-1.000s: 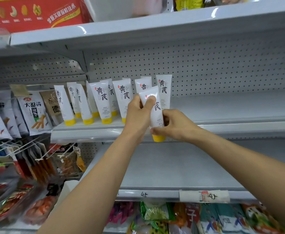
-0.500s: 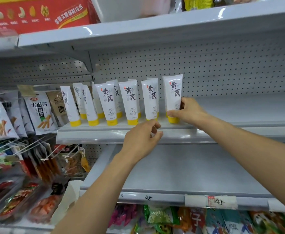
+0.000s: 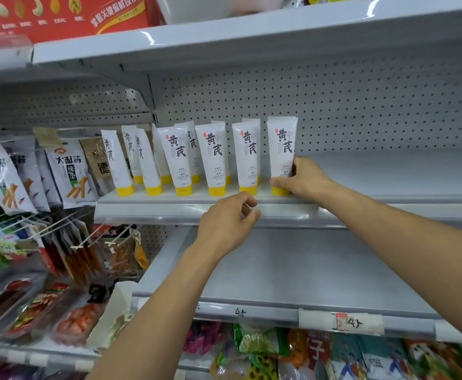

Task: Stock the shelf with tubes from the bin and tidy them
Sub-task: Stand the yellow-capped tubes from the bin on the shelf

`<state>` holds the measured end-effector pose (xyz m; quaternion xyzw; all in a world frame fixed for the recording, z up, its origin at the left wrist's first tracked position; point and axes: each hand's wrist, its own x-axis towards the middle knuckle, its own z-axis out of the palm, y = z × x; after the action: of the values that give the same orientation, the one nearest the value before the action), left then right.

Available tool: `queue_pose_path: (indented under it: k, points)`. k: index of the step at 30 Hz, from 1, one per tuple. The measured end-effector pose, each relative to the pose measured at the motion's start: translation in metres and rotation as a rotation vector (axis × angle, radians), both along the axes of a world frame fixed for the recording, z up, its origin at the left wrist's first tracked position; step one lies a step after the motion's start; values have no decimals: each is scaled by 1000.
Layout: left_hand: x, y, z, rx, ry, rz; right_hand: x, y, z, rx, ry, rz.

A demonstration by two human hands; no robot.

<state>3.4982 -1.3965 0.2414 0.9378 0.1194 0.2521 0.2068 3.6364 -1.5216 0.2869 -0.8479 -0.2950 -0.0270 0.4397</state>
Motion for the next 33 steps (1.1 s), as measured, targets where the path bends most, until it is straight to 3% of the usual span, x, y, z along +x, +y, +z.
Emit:
queue_pose_path:
  k: [4, 8, 11, 16, 25, 33]
  points:
    - [-9, -5, -1, -1, -4, 19, -3, -7, -5, -74, -7, -66]
    - [-25, -8, -10, 17, -17, 65, -39, -31, -17, -181, -265, -186]
    - [-39, -9, -26, 29, 21, 94, -76, -44, -35, -203, -456, -47]
    - [-68, -2, -65, 34, 102, 112, -112, -32, -79, -286, -474, 112]
    - [-156, 94, -179, -179, 389, 268, -162, 54, -196, -521, -227, 372]
    - [-223, 165, -368, -713, 684, 394, -226, 142, -376, -779, 307, 588]
